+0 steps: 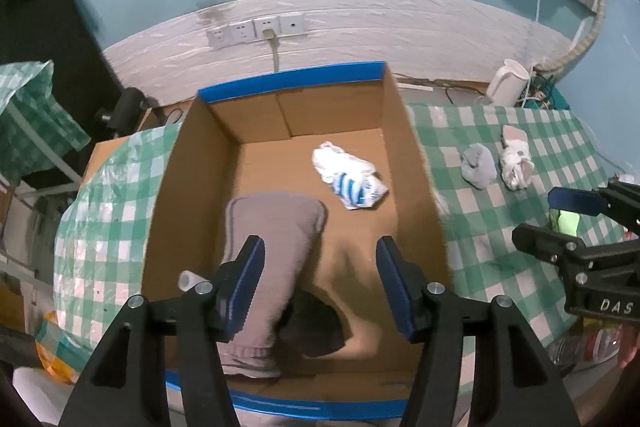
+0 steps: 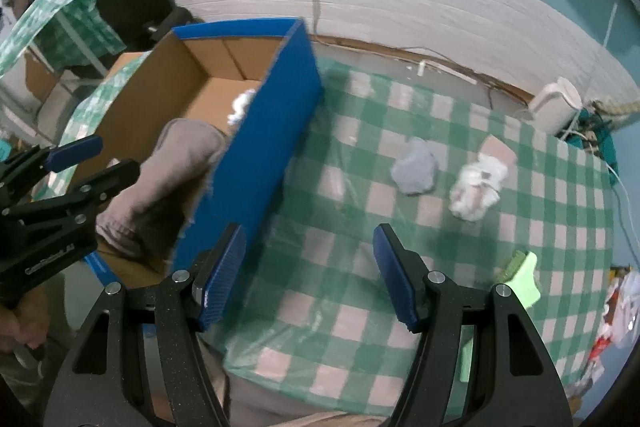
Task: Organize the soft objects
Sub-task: 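Withdraw both grippers from the box back over the table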
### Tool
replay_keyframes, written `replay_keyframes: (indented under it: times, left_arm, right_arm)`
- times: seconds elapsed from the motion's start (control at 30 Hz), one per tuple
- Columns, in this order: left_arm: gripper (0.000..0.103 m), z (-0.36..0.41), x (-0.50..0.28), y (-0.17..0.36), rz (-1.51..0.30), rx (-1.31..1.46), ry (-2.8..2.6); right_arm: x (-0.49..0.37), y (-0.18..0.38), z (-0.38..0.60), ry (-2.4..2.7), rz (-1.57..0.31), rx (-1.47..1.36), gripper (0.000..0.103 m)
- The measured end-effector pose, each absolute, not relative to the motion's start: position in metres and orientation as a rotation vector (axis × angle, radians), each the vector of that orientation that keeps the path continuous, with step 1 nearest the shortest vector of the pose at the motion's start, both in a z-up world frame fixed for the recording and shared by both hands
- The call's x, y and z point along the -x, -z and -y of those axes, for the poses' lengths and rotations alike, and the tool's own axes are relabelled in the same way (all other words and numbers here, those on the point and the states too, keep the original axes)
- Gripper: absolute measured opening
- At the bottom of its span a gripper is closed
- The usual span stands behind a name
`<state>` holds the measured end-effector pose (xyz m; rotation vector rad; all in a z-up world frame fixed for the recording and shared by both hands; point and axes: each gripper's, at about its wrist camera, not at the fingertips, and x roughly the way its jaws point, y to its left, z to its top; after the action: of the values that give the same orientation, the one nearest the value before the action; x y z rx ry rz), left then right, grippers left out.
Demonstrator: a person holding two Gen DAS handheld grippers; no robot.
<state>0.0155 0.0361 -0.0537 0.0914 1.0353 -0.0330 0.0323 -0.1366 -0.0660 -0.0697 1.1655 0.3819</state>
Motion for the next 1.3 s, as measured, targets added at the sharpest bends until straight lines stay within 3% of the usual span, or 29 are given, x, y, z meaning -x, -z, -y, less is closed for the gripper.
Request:
replay_keyframes:
  times: [0.7, 1.3]
  left_arm:
    - [0.061, 0.046, -0.018, 0.050, -1.042, -0.167, 0.144]
    - [0.067, 0.117, -0.023, 0.097, -1.131, -0.269, 0.193]
  right_arm:
    - [-0.029, 0.104, 0.253, -0.173, -1.210, -0.023, 0.066]
    - [-0.026, 0.139, 0.319, -0.056, -1.279, -0.076, 0.067]
